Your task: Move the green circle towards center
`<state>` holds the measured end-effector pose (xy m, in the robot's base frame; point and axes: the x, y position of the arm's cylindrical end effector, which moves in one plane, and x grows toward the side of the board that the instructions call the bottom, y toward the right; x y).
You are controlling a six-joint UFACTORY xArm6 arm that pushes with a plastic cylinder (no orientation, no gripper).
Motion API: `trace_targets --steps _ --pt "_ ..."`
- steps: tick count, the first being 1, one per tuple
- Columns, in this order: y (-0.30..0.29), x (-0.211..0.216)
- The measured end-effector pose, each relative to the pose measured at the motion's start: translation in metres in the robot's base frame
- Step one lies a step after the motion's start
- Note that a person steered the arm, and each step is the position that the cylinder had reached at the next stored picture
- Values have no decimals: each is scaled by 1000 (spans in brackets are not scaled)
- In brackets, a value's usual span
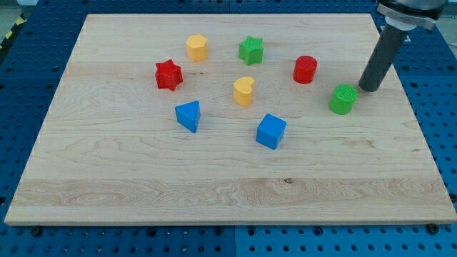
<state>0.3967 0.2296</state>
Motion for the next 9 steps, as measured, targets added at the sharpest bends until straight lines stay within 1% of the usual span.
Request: trace_targets --steps 1,2,4,8,9 --pt "-18 2" --pt "-24 3" --pt "-23 5" --pt "-26 39" --pt "-11 51"
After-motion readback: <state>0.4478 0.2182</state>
